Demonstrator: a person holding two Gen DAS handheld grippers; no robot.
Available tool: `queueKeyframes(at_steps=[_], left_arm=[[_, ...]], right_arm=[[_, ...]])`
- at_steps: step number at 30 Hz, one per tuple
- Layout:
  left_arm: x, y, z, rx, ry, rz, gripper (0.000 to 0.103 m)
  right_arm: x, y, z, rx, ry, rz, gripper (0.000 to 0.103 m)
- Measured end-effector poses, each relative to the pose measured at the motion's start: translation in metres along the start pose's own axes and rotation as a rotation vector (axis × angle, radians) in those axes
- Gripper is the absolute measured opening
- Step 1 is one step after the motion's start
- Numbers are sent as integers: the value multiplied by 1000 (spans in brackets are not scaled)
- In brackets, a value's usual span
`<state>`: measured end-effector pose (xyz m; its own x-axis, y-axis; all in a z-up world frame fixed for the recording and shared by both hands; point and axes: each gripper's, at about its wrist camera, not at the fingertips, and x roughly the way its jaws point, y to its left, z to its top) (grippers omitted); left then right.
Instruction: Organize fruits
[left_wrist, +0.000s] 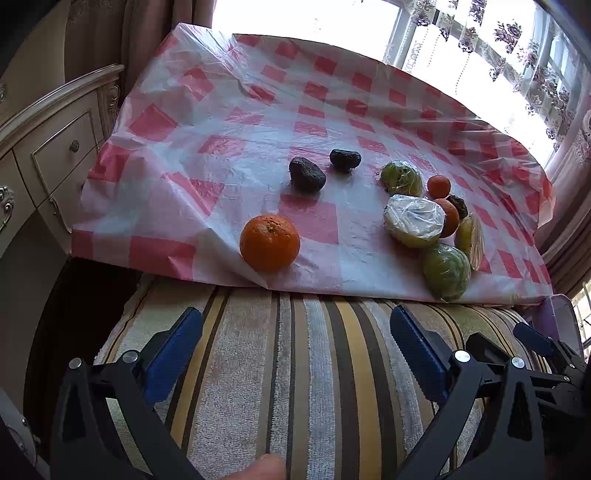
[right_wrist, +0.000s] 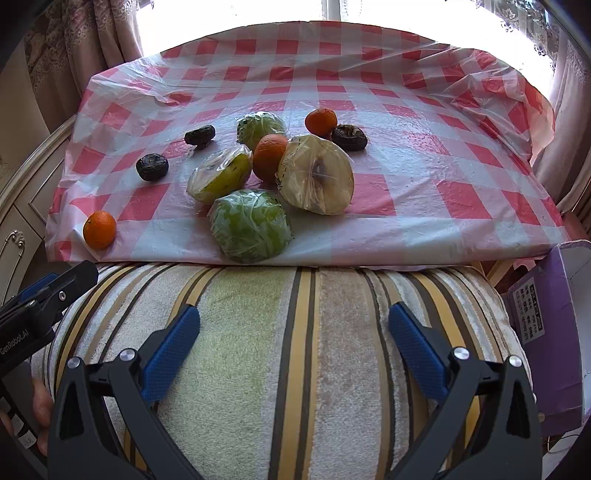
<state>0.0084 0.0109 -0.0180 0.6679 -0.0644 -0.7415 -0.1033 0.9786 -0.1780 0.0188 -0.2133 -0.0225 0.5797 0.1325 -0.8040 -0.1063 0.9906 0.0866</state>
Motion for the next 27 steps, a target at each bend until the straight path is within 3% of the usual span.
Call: queueKeyframes(at_steps=[20,22,25,27], left_arm=[[-1,0,0,-8,2,-9,98],[-3,-1,-1,-16,-4,-41,98],[-13,4,1,-44,-20,-165,98],[-22,7,1,-58,-49,-190,98]], right_arm=[[0,-1,0,5,2,7,102],[1,-3,-1,13,5,17,102],[2,-4,-1,25,6,30,102],[2,-5,-1,28,5,35,102]])
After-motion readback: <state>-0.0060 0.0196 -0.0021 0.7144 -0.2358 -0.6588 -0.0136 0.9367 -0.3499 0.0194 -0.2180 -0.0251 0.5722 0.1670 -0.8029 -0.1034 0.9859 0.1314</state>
